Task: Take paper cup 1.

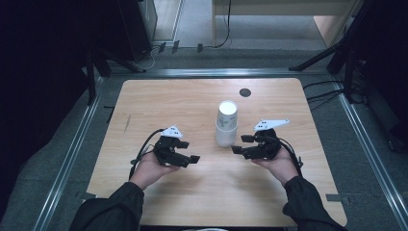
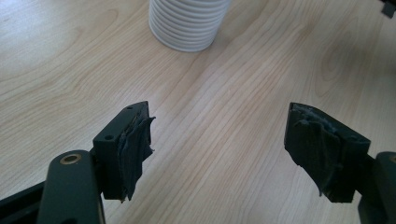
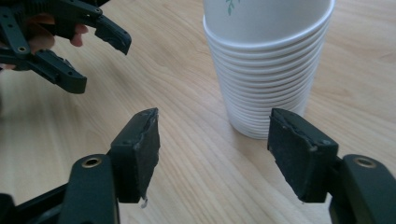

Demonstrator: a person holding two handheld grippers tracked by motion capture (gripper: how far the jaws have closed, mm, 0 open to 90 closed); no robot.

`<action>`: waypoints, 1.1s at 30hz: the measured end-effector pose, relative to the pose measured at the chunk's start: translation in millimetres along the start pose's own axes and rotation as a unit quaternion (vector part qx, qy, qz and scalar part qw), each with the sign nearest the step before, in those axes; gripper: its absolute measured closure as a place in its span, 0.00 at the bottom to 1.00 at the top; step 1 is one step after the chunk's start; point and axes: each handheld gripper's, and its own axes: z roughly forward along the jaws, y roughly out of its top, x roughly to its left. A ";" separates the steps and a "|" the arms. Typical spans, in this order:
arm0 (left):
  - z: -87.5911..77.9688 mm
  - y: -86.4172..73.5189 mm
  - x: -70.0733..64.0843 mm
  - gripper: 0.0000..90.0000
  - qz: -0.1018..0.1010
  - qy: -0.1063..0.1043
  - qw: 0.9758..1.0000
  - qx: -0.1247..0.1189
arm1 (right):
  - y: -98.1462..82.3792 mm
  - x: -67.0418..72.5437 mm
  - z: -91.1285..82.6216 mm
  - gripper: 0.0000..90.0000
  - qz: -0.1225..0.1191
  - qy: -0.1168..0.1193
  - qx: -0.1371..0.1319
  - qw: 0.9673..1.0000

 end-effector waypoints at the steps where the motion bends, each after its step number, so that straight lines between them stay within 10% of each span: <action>1: 0.0 0.0 0.0 0.26 0.000 0.000 1.000 0.000 | 0.0 0.0 0.0 0.44 0.000 0.000 0.000 1.000; 3: 0.5 0.8 -0.8 0.26 0.006 0.001 1.000 0.001 | -3.0 1.9 -2.8 0.47 -0.036 -0.009 -0.013 0.999; 33: -9.7 1.1 -0.6 0.27 0.005 -0.010 1.000 -0.011 | -3.9 -4.3 -11.9 0.42 -0.048 0.000 0.019 0.999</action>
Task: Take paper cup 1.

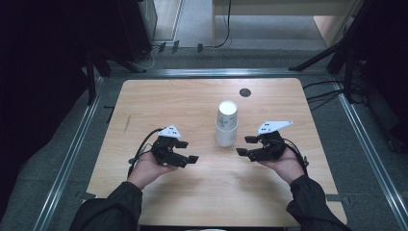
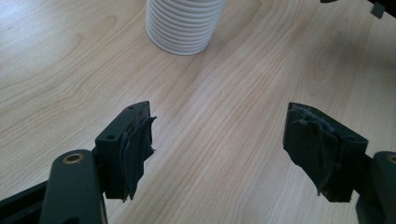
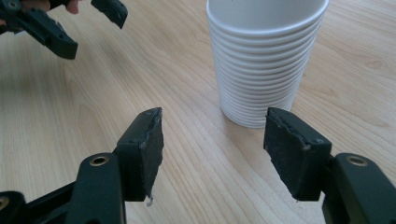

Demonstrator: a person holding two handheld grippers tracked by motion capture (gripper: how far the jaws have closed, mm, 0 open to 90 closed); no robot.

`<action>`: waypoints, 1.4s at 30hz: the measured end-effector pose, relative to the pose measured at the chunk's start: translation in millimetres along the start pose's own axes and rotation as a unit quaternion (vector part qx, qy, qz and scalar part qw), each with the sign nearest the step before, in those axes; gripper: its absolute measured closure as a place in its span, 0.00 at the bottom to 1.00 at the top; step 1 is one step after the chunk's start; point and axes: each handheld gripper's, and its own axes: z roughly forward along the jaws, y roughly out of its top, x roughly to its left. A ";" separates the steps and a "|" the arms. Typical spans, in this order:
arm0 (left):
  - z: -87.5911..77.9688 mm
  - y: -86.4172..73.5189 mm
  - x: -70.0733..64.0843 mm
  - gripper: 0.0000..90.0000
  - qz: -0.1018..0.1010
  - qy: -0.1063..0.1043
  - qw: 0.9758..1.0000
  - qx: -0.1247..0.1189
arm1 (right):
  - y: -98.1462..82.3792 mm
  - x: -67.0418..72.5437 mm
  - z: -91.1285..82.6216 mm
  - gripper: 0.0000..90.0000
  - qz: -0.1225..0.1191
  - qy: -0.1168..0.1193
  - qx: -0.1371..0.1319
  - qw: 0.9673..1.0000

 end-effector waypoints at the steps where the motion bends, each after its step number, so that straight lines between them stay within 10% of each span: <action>1: -0.4 0.2 0.1 0.27 0.000 0.000 1.000 -0.001 | 0.2 -0.2 -1.4 0.42 -0.004 -0.003 0.002 1.000; 18: -10.1 -2.5 1.9 0.25 0.002 -0.006 1.000 -0.004 | 53.9 -17.6 -32.9 0.42 -0.061 -0.001 0.059 0.996; 38: -13.1 -4.8 10.1 0.25 -0.006 -0.003 1.000 -0.003 | 125.3 -39.2 -35.8 0.35 -0.124 0.011 0.138 0.983; 42: -12.9 -4.8 11.0 0.25 -0.010 -0.006 1.000 -0.007 | 136.4 -41.1 -25.7 0.31 -0.141 0.011 0.167 0.976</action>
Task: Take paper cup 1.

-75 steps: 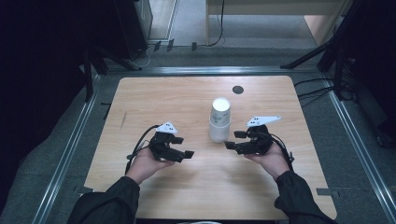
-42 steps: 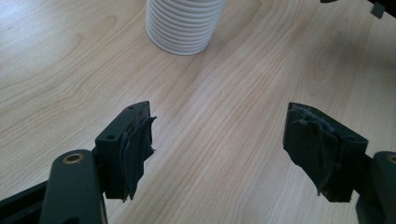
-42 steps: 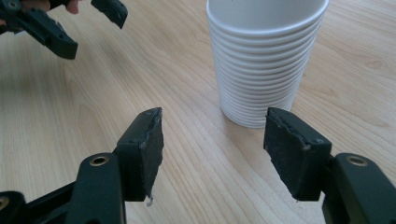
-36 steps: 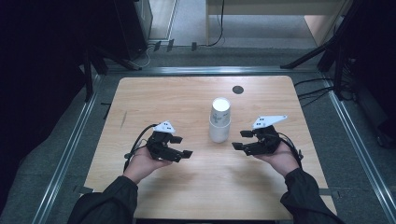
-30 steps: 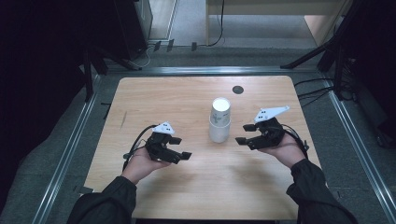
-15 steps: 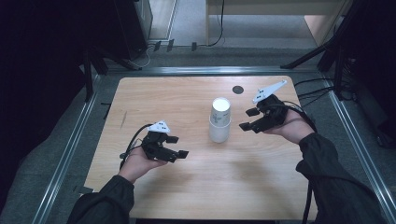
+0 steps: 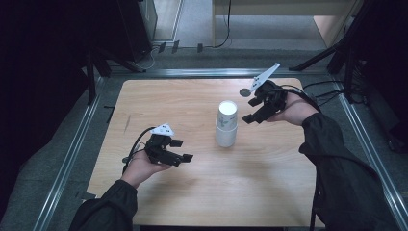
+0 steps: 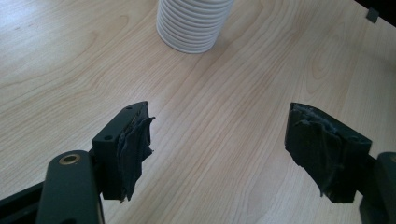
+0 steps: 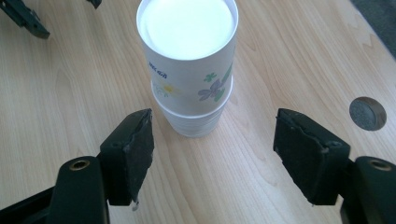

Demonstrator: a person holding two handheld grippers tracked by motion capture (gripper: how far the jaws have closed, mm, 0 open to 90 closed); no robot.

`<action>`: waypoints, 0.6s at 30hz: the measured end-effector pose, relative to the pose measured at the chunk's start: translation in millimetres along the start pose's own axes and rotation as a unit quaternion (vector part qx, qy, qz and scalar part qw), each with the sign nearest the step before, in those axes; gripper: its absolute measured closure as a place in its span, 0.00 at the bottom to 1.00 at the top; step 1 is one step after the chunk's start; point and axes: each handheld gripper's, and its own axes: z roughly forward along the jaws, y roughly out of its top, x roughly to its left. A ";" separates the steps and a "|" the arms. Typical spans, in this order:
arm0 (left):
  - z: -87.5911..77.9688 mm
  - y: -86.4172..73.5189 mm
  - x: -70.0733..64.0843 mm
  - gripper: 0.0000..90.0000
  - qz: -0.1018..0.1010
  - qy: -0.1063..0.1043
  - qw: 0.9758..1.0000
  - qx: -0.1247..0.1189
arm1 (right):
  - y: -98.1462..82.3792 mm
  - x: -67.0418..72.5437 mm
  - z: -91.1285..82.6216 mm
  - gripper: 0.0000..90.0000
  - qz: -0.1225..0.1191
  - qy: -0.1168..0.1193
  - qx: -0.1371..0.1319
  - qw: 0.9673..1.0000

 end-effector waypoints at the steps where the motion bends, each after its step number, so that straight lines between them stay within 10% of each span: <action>1: 0.0 0.0 0.5 0.25 0.003 0.001 1.000 0.003 | 2.7 -1.2 1.7 0.31 -0.002 0.004 0.006 1.000; 18: 1.3 -0.5 0.1 0.25 0.006 -0.001 1.000 0.006 | 41.5 -1.8 35.1 0.26 -0.040 0.049 0.064 0.996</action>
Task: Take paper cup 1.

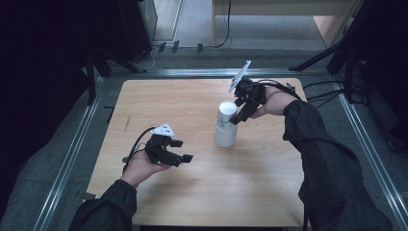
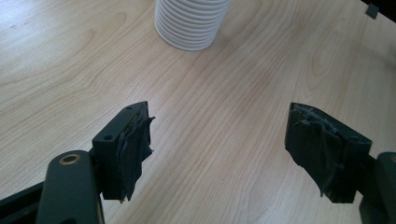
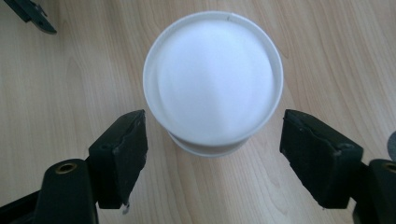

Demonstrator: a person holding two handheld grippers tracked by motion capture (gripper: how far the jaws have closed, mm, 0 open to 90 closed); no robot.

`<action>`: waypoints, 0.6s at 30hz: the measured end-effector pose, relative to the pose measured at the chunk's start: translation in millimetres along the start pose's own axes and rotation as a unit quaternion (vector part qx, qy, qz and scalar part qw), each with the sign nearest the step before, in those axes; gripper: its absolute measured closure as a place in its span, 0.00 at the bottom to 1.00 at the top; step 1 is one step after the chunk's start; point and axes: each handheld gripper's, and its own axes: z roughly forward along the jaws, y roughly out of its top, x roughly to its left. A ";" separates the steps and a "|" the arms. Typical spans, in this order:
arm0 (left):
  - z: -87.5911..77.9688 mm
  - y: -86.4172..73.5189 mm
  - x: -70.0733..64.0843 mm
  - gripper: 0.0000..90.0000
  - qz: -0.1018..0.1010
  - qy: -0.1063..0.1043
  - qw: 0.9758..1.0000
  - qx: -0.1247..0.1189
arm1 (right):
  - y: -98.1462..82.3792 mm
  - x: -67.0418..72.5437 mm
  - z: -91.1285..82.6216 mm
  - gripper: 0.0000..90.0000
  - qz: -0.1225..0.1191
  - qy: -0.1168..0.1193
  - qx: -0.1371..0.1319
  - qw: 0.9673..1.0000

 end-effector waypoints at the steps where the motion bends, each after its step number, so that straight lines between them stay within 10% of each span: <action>1: 0.3 -0.1 -0.3 0.25 0.001 0.001 1.000 0.001 | 1.8 -0.7 1.0 0.26 0.001 0.000 0.001 1.000; 18: -0.1 -0.1 -1.7 0.25 0.004 0.000 1.000 -0.001 | 23.6 -3.2 8.4 0.35 0.008 0.016 0.014 1.000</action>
